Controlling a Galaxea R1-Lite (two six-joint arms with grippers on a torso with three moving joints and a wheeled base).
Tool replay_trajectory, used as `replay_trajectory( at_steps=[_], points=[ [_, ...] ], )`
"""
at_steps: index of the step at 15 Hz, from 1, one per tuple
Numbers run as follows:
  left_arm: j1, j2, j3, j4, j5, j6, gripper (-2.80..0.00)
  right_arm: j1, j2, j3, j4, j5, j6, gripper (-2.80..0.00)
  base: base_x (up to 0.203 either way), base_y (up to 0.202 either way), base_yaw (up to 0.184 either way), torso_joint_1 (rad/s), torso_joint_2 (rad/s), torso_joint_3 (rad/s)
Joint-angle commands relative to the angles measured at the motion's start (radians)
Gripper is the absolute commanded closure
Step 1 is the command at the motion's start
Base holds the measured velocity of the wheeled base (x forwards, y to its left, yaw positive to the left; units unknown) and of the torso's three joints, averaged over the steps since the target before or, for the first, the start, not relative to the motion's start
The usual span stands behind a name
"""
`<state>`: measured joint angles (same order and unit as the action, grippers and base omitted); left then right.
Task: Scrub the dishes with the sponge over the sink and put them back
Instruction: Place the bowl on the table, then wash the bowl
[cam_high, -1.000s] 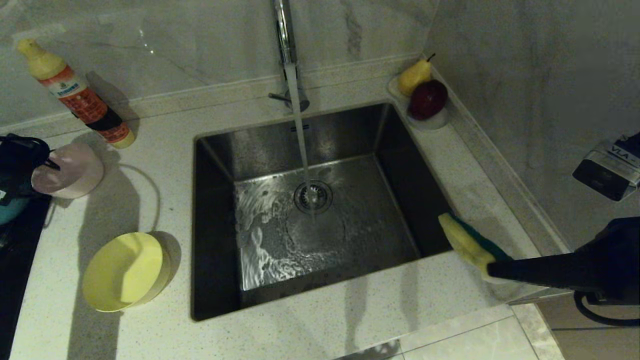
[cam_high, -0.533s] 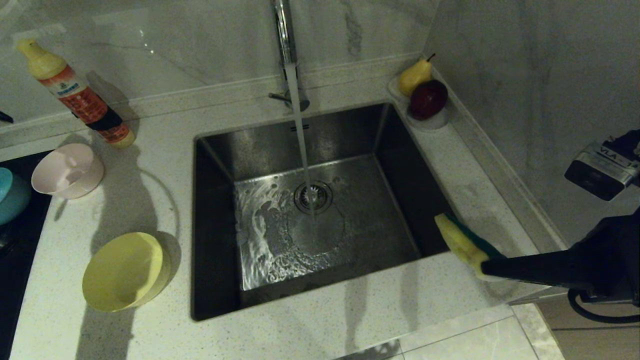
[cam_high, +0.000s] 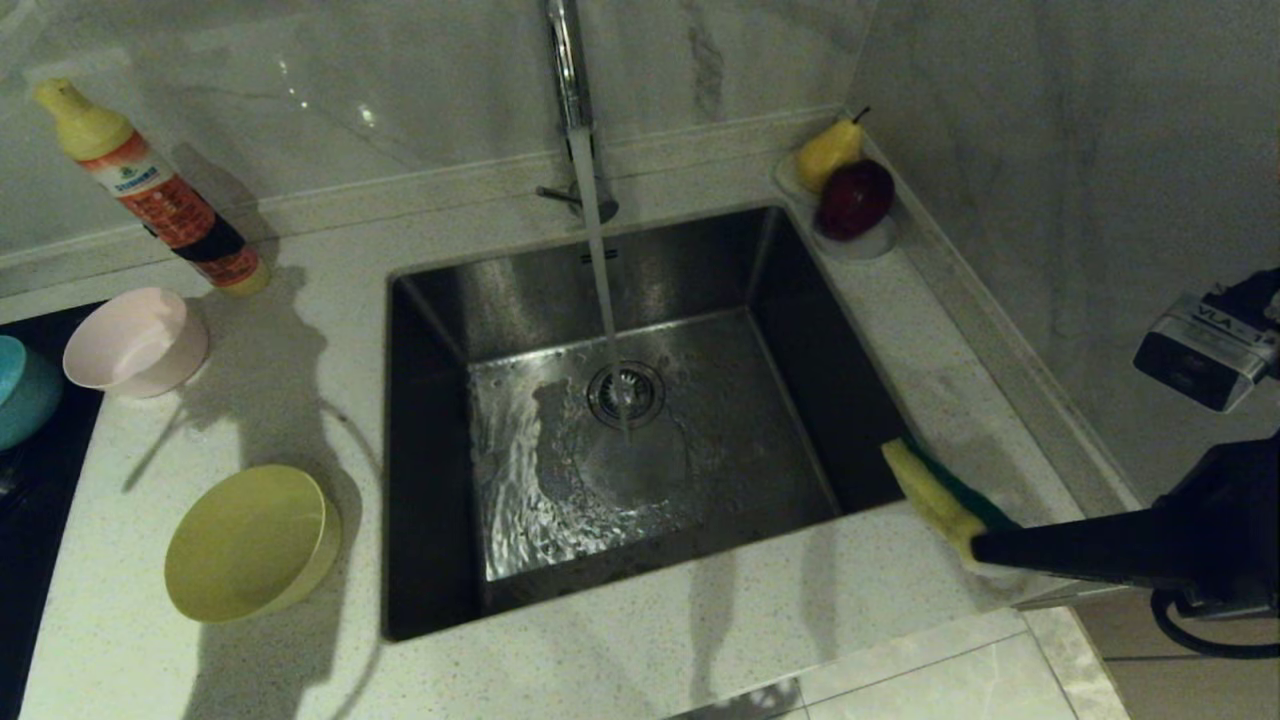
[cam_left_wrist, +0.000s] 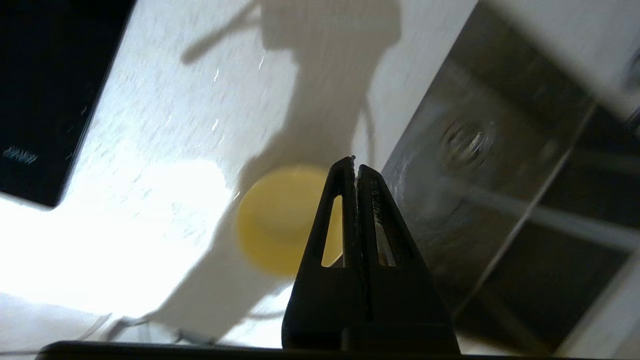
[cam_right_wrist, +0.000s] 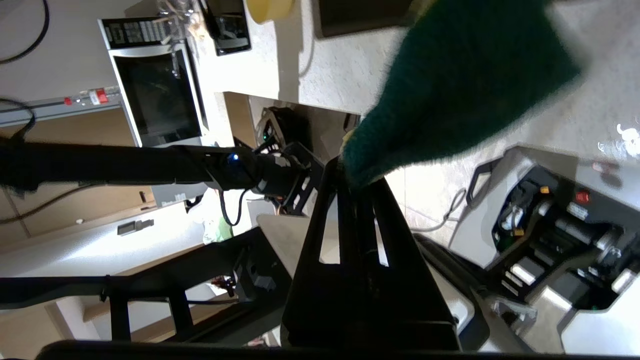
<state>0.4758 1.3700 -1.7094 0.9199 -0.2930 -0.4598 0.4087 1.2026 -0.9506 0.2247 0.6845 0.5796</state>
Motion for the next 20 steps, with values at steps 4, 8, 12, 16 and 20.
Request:
replay_trajectory(
  at_steps=[4,8,12,16,20],
  points=[
    [-0.021,-0.087,0.334,-0.009,-0.014,0.180,-2.80,-0.013,0.007,0.023,-0.005,0.003,0.002,0.00,0.000,0.000,0.000,0.000,0.00,0.000],
    [-0.031,-0.076,0.549,-0.229,-0.006,0.241,-2.80,-0.014,0.069,-0.014,-0.007,0.001,0.002,0.00,0.000,0.000,0.000,0.000,0.00,0.000],
    [-0.070,0.003,0.675,-0.373,0.055,0.250,-2.80,-0.047,0.088,-0.016,-0.017,0.003,-0.004,0.00,0.000,0.000,0.000,0.000,0.00,0.000],
    [-0.106,0.036,0.717,-0.403,0.066,0.240,-2.80,-0.070,0.113,-0.019,-0.041,0.006,-0.008,0.00,0.000,0.000,0.000,0.000,0.00,0.000],
    [-0.110,0.048,0.749,-0.445,0.094,0.242,-2.80,-0.070,0.123,-0.014,-0.054,0.010,-0.006,0.00,0.000,0.000,0.000,0.000,0.00,0.000]
  ],
)
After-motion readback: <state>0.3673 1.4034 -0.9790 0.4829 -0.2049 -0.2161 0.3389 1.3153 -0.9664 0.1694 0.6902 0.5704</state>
